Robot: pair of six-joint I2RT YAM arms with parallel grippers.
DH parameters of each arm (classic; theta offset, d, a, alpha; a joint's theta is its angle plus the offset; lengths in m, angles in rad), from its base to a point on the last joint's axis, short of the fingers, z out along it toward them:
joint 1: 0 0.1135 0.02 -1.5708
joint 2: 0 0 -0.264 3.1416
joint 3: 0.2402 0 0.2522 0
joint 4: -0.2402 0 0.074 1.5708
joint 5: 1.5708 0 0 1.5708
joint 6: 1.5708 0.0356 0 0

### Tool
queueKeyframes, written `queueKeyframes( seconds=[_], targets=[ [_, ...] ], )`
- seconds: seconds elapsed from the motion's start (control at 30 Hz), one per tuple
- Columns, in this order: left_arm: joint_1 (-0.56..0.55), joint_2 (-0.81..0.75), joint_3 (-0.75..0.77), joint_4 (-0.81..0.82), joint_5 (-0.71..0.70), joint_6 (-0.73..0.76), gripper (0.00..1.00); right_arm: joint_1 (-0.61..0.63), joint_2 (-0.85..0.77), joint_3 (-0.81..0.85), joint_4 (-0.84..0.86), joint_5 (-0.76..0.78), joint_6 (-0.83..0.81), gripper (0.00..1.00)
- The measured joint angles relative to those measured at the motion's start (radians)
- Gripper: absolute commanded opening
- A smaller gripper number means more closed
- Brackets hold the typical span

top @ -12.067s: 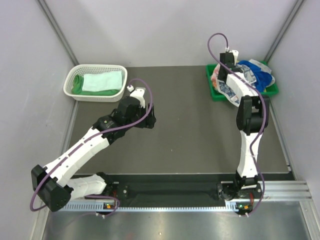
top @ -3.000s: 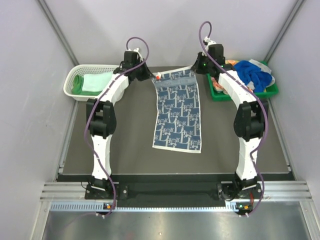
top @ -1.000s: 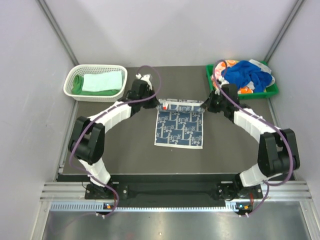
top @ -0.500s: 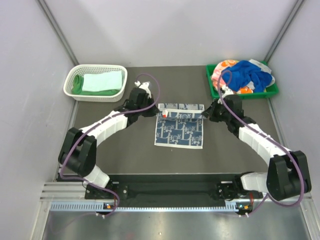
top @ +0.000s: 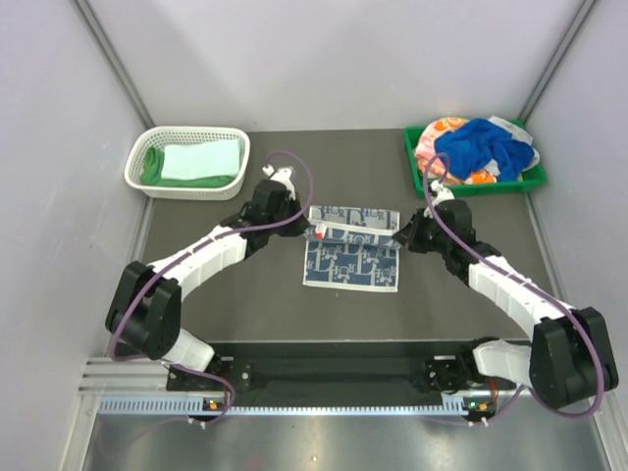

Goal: Fold and stack the towels
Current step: Fold the towel

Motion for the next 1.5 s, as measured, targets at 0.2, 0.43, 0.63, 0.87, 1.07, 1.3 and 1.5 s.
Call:
queueKeyframes(
  seconds=[0.2,0.43,0.63,0.87,1.07,1.3,1.5],
  targets=[
    [-0.021,0.0,-0.062,-0.004,0.0,-0.003,0.0,0.012,0.0,-0.065,0.01,-0.001,0.01,0.0],
    [-0.03,0.0,-0.124,0.01,0.003,-0.016,0.0,0.029,0.005,-0.113,0.042,-0.003,0.018,0.03],
    [-0.042,0.0,-0.167,0.028,0.003,-0.024,0.0,0.041,0.023,-0.149,0.066,-0.003,0.026,0.07],
    [-0.039,0.0,-0.215,0.031,-0.031,-0.027,0.13,0.05,0.031,-0.18,0.061,0.046,0.03,0.22],
    [-0.039,0.0,-0.245,0.036,-0.023,-0.027,0.1,0.051,0.026,-0.181,0.044,0.076,0.03,0.31],
    [-0.04,0.0,-0.252,0.041,-0.018,-0.027,0.08,0.087,0.032,-0.17,0.029,0.12,0.029,0.34],
    [-0.043,0.002,-0.252,0.048,0.0,-0.015,0.08,0.174,0.06,-0.115,0.012,0.187,0.03,0.34]
  ],
)
